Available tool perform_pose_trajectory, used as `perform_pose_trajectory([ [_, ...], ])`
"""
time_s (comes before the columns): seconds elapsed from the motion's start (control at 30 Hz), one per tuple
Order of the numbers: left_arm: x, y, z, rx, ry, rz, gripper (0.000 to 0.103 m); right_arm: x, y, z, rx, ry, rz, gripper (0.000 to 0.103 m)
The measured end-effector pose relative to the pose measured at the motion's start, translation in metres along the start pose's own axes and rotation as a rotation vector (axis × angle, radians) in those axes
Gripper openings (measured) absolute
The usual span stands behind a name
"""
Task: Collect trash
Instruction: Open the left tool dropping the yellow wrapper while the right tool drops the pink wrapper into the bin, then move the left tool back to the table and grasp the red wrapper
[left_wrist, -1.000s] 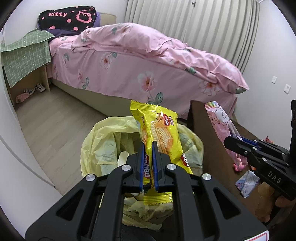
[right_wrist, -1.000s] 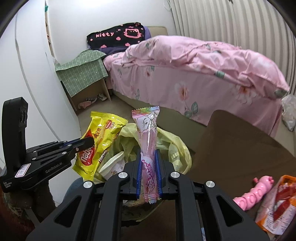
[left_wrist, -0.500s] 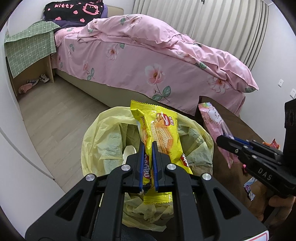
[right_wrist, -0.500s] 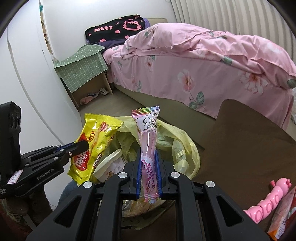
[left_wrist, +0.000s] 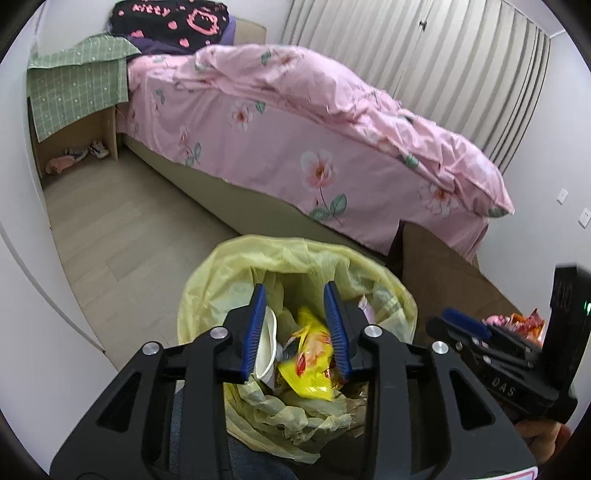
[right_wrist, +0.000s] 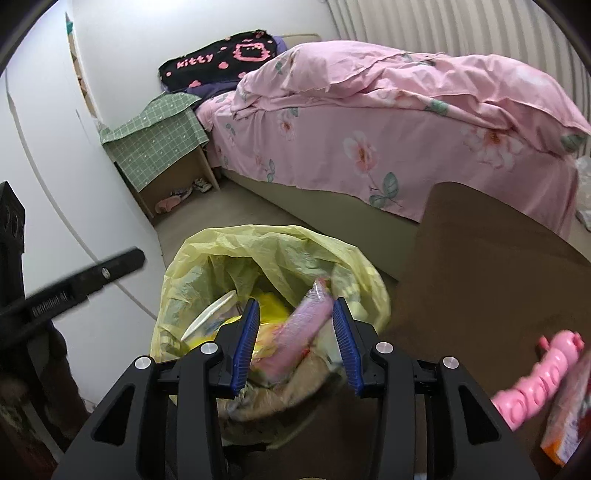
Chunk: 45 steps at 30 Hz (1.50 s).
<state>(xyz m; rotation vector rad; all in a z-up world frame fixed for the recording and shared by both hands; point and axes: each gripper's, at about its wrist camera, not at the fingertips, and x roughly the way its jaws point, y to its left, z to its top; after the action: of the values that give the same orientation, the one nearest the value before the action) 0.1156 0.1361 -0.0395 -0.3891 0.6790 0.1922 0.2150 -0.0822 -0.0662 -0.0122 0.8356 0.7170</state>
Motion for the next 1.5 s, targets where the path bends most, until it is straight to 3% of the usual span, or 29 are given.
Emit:
perform_pose_trajectory([
  [0.2, -0.026, -0.024, 0.004, 0.032, -0.053, -0.038, 0.038, -0.057, -0.018, -0.020, 0.001, -0.077, -0.078, 0.042],
  [0.43, -0.037, -0.088, -0.015, 0.147, -0.060, -0.176, 0.044, -0.138, -0.055, -0.073, 0.040, -0.160, -0.234, 0.042],
  [0.6, -0.030, -0.152, -0.044, 0.298, -0.010, -0.313, 0.045, -0.187, -0.091, -0.123, 0.105, -0.184, -0.363, 0.042],
  [0.73, -0.020, -0.193, -0.062, 0.383, 0.034, -0.408, 0.045, -0.217, -0.119, -0.158, 0.183, -0.180, -0.422, 0.042],
  [0.97, 0.009, -0.299, -0.085, 0.625, 0.087, -0.572, 0.045, -0.263, -0.151, -0.201, 0.259, -0.231, -0.513, 0.042],
  [1.03, 0.027, -0.333, -0.092, 0.715, 0.093, -0.563, 0.045, -0.267, -0.157, -0.207, 0.283, -0.237, -0.507, 0.042],
  [1.23, 0.092, -0.382, -0.095, 0.720, 0.210, -0.490, 0.045, -0.269, -0.169, -0.227, 0.341, -0.232, -0.474, 0.042],
  [1.37, 0.120, -0.389, -0.103, 0.729, 0.275, -0.430, 0.039, -0.262, -0.173, -0.235, 0.358, -0.210, -0.469, 0.042],
  [1.5, 0.112, -0.380, -0.116, 0.788, 0.253, -0.405, 0.034, -0.263, -0.177, -0.235, 0.392, -0.239, -0.473, 0.042],
])
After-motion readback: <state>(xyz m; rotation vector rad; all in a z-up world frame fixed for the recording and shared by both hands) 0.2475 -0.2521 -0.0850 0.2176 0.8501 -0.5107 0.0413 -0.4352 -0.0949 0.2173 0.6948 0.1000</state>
